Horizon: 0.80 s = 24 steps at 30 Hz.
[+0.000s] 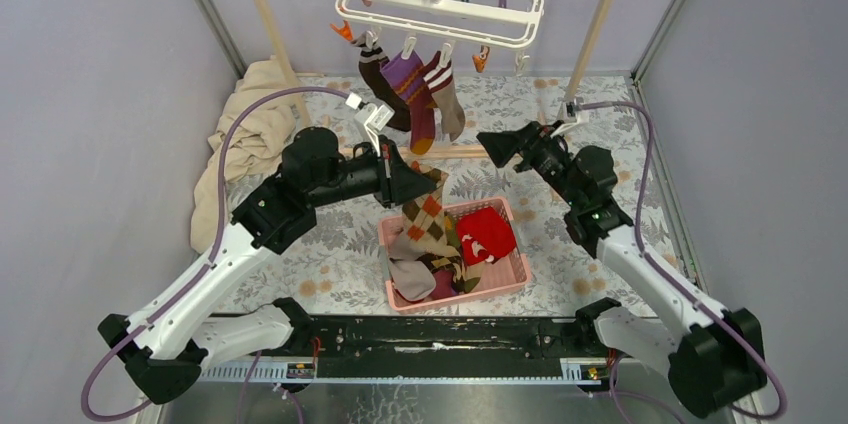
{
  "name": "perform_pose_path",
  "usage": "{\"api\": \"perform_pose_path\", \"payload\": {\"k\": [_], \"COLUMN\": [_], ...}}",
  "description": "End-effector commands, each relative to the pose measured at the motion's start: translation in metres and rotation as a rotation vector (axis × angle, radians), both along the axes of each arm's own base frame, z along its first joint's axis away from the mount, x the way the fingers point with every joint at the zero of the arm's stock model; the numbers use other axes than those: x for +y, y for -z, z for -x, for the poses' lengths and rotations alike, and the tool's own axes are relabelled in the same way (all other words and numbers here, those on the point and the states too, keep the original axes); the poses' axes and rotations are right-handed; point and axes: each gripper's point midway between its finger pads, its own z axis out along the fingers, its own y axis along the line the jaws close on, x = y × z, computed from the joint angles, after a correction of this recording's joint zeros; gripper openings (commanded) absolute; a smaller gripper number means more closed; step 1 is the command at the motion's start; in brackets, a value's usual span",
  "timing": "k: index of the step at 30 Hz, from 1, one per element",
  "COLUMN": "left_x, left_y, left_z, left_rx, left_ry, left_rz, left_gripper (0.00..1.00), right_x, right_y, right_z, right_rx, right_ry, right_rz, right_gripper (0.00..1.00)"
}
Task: Remove the socks clipped to the hanger
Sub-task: Place the sock in the bin.
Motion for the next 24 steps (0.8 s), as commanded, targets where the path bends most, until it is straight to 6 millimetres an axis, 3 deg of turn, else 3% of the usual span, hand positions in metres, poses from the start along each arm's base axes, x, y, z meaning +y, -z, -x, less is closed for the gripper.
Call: {"api": "perform_pose_path", "payload": {"k": [1, 6, 14, 24], "left_x": [-0.003, -0.014, -0.048, -0.092], "left_y": [0.004, 0.022, 0.060, 0.135], "left_z": [0.010, 0.014, 0.015, 0.023], "left_rx": [0.046, 0.096, 0.167, 0.266], "left_ry": [0.027, 0.040, 0.050, 0.052], "left_rz": [0.021, 0.016, -0.002, -0.103], "left_gripper": [0.01, 0.00, 0.00, 0.00], "right_x": [-0.014, -0.024, -0.049, -0.060], "right_y": [0.016, 0.033, 0.035, 0.038], "right_z": [0.027, 0.051, 0.080, 0.113], "right_rx": [0.067, 0.158, 0.211, 0.211], "right_ry": [0.004, 0.000, 0.065, 0.059], "right_rz": [0.089, 0.141, 0.190, 0.173], "right_gripper": [0.99, 1.00, 0.99, 1.00]}}
